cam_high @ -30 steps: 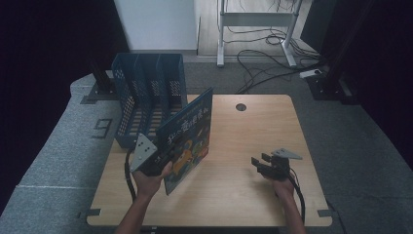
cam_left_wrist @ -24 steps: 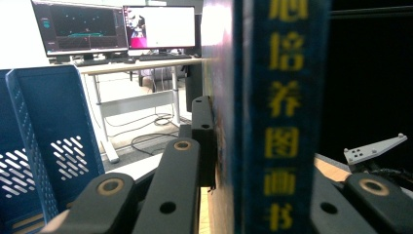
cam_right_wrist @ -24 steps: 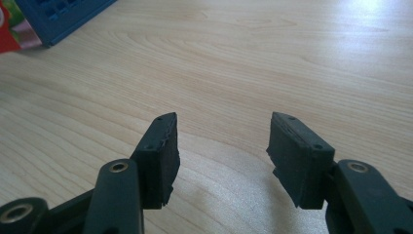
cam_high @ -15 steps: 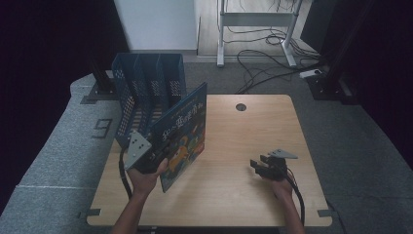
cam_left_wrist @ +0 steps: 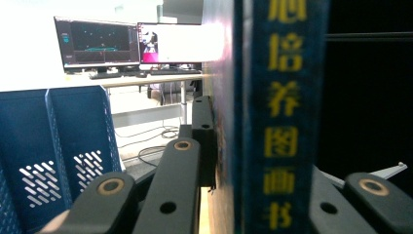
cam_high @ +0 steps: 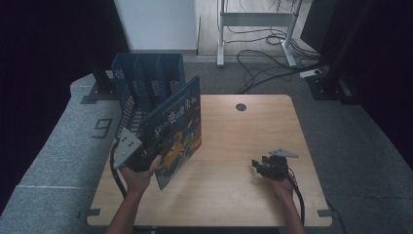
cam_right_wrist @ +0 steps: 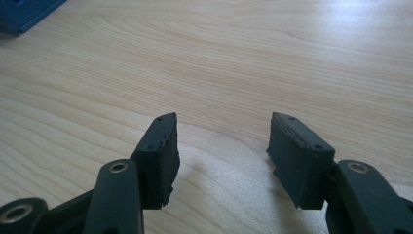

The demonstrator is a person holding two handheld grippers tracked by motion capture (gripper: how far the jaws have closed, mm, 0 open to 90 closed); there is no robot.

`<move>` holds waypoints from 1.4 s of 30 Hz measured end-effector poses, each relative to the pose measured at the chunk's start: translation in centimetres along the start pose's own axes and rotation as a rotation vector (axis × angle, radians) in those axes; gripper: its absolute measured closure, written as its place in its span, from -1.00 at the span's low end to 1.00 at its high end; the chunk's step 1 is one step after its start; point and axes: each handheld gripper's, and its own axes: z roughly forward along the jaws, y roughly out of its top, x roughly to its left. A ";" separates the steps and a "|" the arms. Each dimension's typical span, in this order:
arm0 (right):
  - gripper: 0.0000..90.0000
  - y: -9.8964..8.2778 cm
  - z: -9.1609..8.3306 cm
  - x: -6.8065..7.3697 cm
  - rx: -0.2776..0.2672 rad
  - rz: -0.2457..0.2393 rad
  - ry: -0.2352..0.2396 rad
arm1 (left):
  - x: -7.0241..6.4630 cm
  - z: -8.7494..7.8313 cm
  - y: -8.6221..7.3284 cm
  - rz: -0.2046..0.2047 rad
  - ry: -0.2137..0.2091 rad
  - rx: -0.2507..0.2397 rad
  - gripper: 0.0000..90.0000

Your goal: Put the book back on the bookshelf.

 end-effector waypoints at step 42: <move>-0.05 -0.1 0.2 0.2 0.012 0.011 -0.008 | 2.9 -1.5 2.5 -0.008 0.099 -0.045 0.82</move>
